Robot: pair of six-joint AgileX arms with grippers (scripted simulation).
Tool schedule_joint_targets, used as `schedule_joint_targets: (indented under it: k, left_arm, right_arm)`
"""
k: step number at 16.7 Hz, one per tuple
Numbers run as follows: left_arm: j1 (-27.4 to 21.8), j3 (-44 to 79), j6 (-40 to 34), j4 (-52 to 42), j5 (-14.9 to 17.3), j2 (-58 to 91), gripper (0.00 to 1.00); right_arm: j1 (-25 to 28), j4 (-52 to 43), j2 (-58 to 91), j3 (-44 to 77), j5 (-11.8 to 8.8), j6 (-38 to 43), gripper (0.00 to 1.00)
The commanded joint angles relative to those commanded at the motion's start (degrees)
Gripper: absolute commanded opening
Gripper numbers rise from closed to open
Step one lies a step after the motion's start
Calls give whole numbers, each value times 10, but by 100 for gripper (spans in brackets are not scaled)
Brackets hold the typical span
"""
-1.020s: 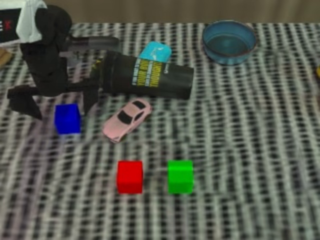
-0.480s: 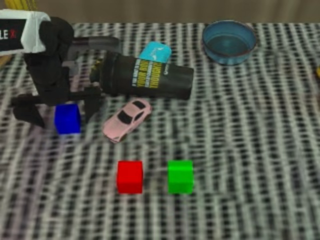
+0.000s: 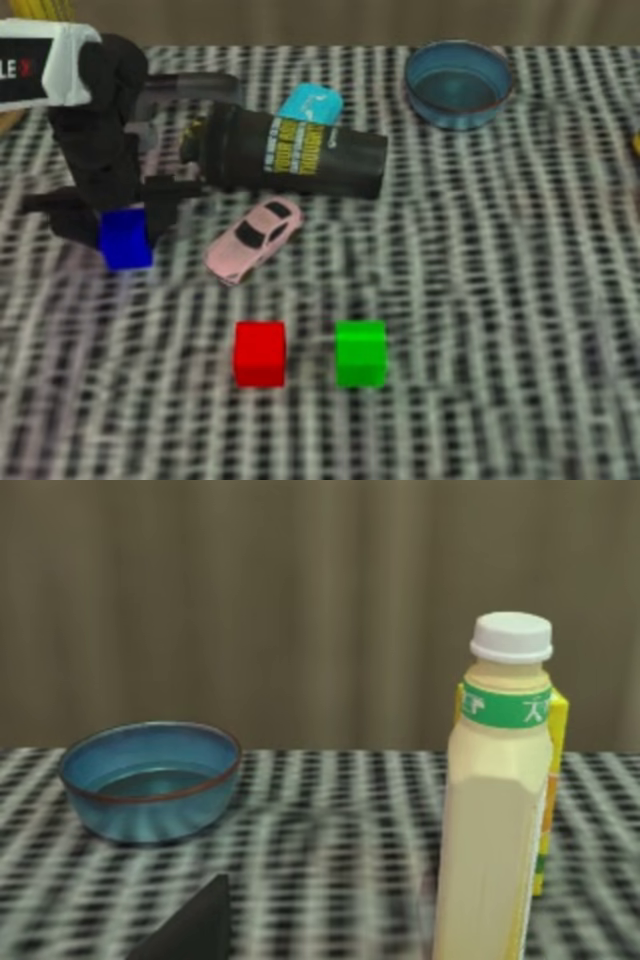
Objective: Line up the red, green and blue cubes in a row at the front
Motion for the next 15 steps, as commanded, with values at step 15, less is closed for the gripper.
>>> schedule_joint_targets:
  k: [15]
  left_arm:
    - [2,19,2,-26,-1,-11,0]
  right_arm:
    - [0,0,0,0,0,0,100]
